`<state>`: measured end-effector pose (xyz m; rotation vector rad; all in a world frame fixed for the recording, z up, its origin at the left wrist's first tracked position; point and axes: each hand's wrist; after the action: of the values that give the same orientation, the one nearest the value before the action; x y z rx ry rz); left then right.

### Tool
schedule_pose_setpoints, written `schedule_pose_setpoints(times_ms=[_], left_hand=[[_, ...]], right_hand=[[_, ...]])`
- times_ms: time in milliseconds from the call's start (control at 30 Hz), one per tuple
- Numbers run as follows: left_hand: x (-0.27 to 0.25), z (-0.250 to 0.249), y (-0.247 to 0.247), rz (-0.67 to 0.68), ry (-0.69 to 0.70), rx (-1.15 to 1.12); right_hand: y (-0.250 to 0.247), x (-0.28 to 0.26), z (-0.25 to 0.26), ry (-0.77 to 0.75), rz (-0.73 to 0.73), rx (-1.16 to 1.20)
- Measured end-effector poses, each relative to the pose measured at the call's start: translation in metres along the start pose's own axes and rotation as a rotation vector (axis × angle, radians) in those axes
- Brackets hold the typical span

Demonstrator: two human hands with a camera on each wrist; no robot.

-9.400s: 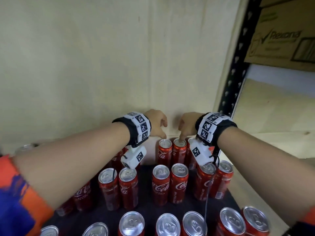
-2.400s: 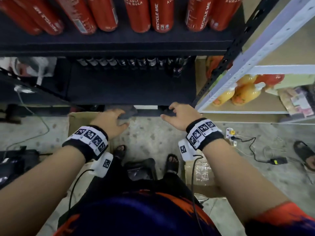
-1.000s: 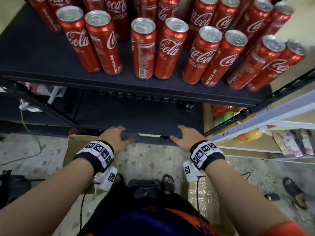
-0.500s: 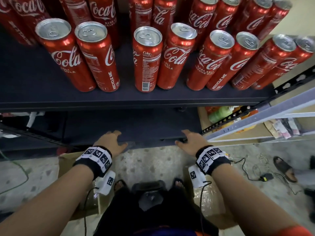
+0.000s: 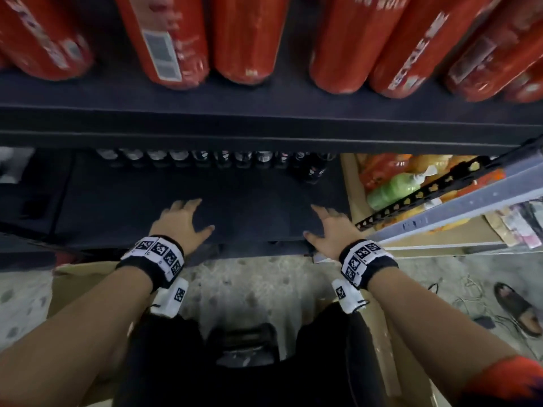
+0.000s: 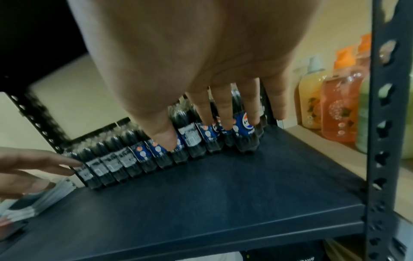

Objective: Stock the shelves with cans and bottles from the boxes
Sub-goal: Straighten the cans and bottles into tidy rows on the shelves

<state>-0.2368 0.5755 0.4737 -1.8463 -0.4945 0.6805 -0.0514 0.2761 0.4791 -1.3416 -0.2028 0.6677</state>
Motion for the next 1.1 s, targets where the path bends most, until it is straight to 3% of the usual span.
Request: schedule_pose_setpoints(times_ms=[300, 433, 533, 733, 1100], left_hand=[[0.078, 0.022, 0.095, -0.062, 0.009, 0.119], [0.094, 0.028, 0.130, 0.007, 0.048, 0.055], [0.094, 0.025, 0.155, 0.015, 0.065, 0.071], [0.089, 0.028, 0.180, -0.126, 0.070, 0.133], [0.076, 0.031, 0.196, -0.270, 0.099, 0.197]], right_hand=[[0.113, 0.070, -0.029, -0.006, -0.050, -0.125], [0.145, 0.085, -0.041, -0.006, -0.015, -0.152], [0.159, 0.087, -0.046, -0.021, -0.042, -0.201], [0.170, 0.089, -0.053, -0.046, -0.131, -0.268], [0.190, 0.083, -0.053, -0.017, -0.283, -0.269]])
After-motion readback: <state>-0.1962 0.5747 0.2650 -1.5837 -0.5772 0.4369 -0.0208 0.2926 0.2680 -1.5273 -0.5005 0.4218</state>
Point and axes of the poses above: each hand's wrist, its own x-axis towards the middle knuckle, its own y-axis out of the palm, z = x × y, and after that the axes turned 13 degrees about -z, right-handed
